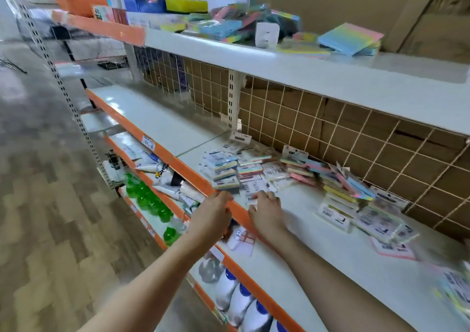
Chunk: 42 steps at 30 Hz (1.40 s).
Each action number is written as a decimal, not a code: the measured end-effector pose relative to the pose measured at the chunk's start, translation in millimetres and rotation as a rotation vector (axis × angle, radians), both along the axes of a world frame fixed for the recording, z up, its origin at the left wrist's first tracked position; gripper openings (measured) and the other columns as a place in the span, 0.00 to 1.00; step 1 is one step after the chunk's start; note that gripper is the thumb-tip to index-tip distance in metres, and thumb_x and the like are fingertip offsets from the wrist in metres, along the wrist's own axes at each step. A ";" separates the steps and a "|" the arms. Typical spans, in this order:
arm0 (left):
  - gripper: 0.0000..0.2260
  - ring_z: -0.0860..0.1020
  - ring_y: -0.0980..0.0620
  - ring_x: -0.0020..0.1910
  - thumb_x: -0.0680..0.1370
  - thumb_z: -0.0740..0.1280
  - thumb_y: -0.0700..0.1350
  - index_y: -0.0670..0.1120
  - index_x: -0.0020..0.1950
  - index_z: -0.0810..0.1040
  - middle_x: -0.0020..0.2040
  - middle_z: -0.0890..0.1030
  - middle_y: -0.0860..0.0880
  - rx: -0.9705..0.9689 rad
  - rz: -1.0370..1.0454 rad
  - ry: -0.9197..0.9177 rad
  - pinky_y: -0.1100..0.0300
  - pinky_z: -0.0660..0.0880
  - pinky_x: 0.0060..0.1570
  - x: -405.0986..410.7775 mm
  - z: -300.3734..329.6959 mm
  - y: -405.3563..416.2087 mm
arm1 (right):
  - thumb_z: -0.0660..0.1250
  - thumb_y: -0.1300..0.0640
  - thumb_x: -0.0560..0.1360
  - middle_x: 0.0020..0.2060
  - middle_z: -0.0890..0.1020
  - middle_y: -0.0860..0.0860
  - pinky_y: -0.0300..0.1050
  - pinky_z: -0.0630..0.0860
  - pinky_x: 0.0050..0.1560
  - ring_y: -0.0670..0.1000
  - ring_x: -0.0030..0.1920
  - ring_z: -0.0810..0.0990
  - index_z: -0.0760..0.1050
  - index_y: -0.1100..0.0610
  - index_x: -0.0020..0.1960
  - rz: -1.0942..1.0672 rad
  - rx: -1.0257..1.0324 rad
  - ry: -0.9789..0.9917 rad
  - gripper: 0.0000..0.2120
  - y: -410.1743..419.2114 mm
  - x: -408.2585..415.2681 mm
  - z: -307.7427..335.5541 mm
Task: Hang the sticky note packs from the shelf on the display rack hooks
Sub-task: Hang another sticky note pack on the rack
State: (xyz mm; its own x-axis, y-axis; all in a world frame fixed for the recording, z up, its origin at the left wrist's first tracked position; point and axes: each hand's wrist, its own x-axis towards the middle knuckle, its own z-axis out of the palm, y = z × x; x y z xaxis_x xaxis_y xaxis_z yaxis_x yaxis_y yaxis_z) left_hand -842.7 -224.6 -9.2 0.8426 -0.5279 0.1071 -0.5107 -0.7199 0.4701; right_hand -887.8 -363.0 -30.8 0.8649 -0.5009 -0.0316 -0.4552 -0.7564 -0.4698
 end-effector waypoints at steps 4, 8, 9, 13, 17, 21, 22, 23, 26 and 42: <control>0.20 0.73 0.45 0.60 0.76 0.59 0.37 0.49 0.67 0.70 0.63 0.74 0.46 0.020 -0.040 -0.006 0.53 0.73 0.53 26.6 -6.3 -15.9 | 0.61 0.53 0.79 0.66 0.67 0.56 0.49 0.64 0.66 0.57 0.67 0.64 0.67 0.55 0.67 -0.029 -0.032 0.017 0.18 -2.8 17.2 -8.8; 0.19 0.69 0.46 0.63 0.75 0.60 0.39 0.49 0.66 0.71 0.63 0.74 0.47 0.040 -0.059 -0.112 0.54 0.68 0.58 48.9 -21.1 -30.0 | 0.57 0.58 0.77 0.68 0.65 0.55 0.48 0.61 0.68 0.56 0.69 0.61 0.64 0.57 0.69 0.029 -0.087 0.033 0.20 -11.6 28.9 -14.9; 0.18 0.68 0.46 0.65 0.76 0.59 0.40 0.50 0.65 0.72 0.63 0.74 0.48 0.043 -0.054 -0.136 0.55 0.67 0.59 53.5 -24.8 -32.4 | 0.57 0.58 0.78 0.68 0.64 0.55 0.47 0.61 0.68 0.56 0.69 0.61 0.64 0.57 0.69 0.049 -0.105 0.049 0.20 -14.5 32.3 -16.5; 0.17 0.65 0.47 0.68 0.77 0.59 0.43 0.50 0.66 0.69 0.68 0.70 0.50 0.149 -0.040 -0.213 0.55 0.62 0.59 66.9 -38.1 -39.8 | 0.59 0.49 0.78 0.69 0.63 0.57 0.49 0.60 0.68 0.58 0.68 0.61 0.63 0.58 0.69 0.053 -0.183 0.094 0.23 -20.6 52.2 -24.8; 0.18 0.66 0.47 0.67 0.77 0.59 0.44 0.49 0.67 0.68 0.66 0.70 0.49 0.194 0.006 -0.246 0.54 0.61 0.58 79.6 -44.6 -47.4 | 0.61 0.41 0.75 0.68 0.65 0.58 0.51 0.60 0.66 0.58 0.67 0.62 0.64 0.58 0.69 0.006 -0.277 0.104 0.30 -18.8 69.1 -34.3; 0.14 0.77 0.43 0.54 0.71 0.70 0.39 0.43 0.56 0.79 0.53 0.80 0.45 0.159 0.042 -0.316 0.51 0.71 0.48 79.8 -39.5 -54.1 | 0.62 0.43 0.75 0.68 0.65 0.59 0.52 0.61 0.66 0.59 0.67 0.63 0.64 0.59 0.68 -0.008 -0.333 0.103 0.28 -17.3 71.4 -41.3; 0.13 0.79 0.42 0.47 0.66 0.74 0.38 0.43 0.49 0.81 0.47 0.81 0.44 0.159 0.031 -0.352 0.51 0.73 0.41 79.2 -39.0 -55.3 | 0.62 0.45 0.76 0.68 0.66 0.60 0.52 0.62 0.65 0.60 0.67 0.64 0.65 0.59 0.67 -0.023 -0.350 0.086 0.26 -15.9 70.8 -42.3; 0.13 0.80 0.43 0.42 0.62 0.77 0.38 0.43 0.44 0.81 0.42 0.81 0.45 0.153 0.027 -0.393 0.52 0.74 0.37 79.4 -40.0 -55.9 | 0.61 0.46 0.76 0.68 0.67 0.60 0.52 0.63 0.66 0.61 0.66 0.65 0.67 0.59 0.66 -0.037 -0.359 0.062 0.23 -14.9 70.1 -43.2; 0.11 0.79 0.44 0.38 0.61 0.79 0.39 0.44 0.39 0.81 0.37 0.80 0.47 0.096 -0.010 -0.469 0.54 0.74 0.33 84.0 -42.8 -54.7 | 0.54 0.47 0.78 0.69 0.67 0.55 0.51 0.59 0.69 0.58 0.69 0.63 0.67 0.54 0.68 0.009 -0.390 0.079 0.22 -15.7 66.5 -46.4; 0.04 0.76 0.46 0.37 0.74 0.71 0.39 0.42 0.47 0.79 0.40 0.79 0.48 -0.388 -0.221 -0.222 0.56 0.72 0.33 117.2 -27.7 -21.6 | 0.57 0.59 0.81 0.42 0.81 0.60 0.52 0.72 0.33 0.65 0.39 0.81 0.71 0.61 0.62 -0.409 -0.241 -0.288 0.12 -10.3 40.8 -20.4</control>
State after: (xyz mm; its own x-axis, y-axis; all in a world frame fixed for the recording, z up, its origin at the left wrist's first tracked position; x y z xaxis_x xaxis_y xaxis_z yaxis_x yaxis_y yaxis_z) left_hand -725.5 -246.2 -36.9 0.6498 -0.5771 0.4948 -0.7493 -0.3769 0.5445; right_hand -847.0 -373.3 -51.1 0.5550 -0.7615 0.3349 -0.6130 -0.6465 -0.4542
